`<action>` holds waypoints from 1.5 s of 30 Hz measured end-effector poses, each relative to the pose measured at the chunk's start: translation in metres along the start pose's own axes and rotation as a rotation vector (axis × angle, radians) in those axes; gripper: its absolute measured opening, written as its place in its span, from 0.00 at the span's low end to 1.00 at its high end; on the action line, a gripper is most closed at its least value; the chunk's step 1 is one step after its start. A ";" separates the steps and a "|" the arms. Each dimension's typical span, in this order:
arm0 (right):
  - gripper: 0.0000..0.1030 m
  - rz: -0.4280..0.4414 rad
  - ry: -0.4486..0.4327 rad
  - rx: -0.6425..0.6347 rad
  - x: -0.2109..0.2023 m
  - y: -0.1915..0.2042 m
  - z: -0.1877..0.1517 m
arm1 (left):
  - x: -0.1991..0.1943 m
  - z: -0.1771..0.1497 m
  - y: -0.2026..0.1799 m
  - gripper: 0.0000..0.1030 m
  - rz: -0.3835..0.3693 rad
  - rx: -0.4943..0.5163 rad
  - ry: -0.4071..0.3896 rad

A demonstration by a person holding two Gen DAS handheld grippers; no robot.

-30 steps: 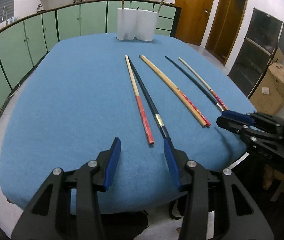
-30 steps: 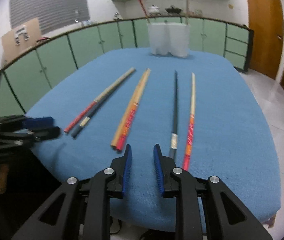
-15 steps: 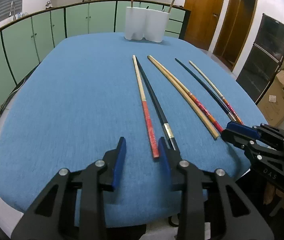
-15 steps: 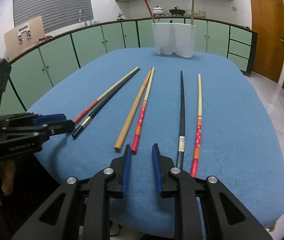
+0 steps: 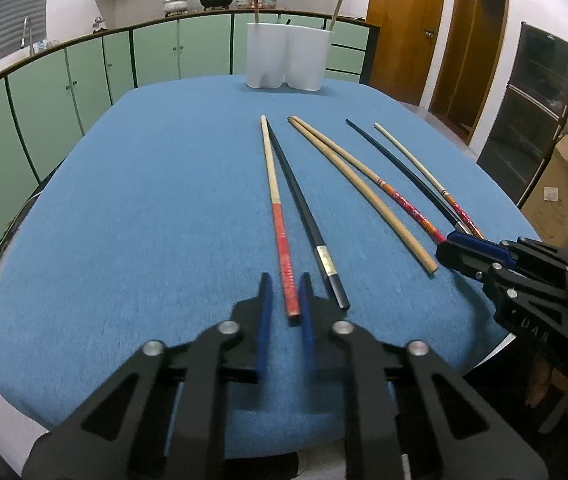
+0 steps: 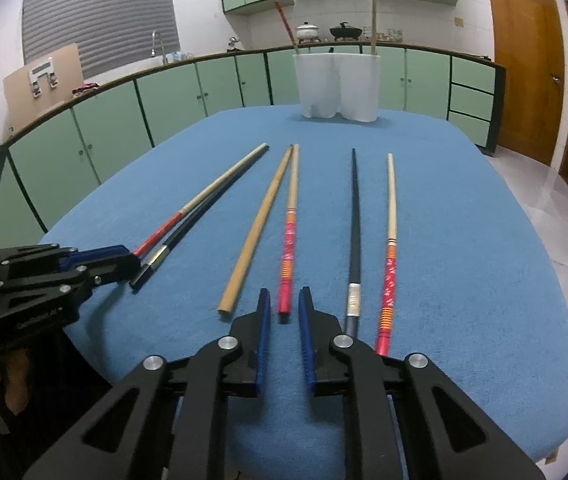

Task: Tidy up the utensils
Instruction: 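Grasp the red-tipped wooden chopstick with the left tool while the right tool grasps a red-patterned chopstick, then carry the chopsticks to the white holder with the left tool while the right tool carries its chopstick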

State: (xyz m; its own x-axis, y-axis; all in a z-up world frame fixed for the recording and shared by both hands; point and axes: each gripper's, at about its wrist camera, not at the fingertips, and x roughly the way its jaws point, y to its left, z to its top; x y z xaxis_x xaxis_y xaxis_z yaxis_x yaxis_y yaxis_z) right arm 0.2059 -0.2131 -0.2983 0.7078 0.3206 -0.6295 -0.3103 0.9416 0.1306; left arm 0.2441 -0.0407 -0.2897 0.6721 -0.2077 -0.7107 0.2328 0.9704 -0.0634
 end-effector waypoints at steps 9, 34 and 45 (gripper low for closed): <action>0.08 0.021 0.008 0.025 -0.001 -0.004 0.003 | 0.000 0.001 0.003 0.05 -0.021 -0.027 -0.008; 0.12 -0.001 0.019 0.031 -0.002 -0.003 0.002 | -0.060 0.018 0.035 0.05 0.020 -0.106 -0.087; 0.06 0.032 -0.056 0.039 -0.041 0.000 0.028 | -0.077 0.032 0.037 0.05 0.022 -0.088 -0.116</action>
State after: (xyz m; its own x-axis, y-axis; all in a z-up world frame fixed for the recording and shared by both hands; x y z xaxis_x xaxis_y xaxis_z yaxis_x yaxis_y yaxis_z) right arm 0.1949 -0.2230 -0.2508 0.7327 0.3549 -0.5807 -0.3089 0.9337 0.1808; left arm 0.2231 0.0077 -0.2147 0.7546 -0.1937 -0.6269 0.1575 0.9810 -0.1135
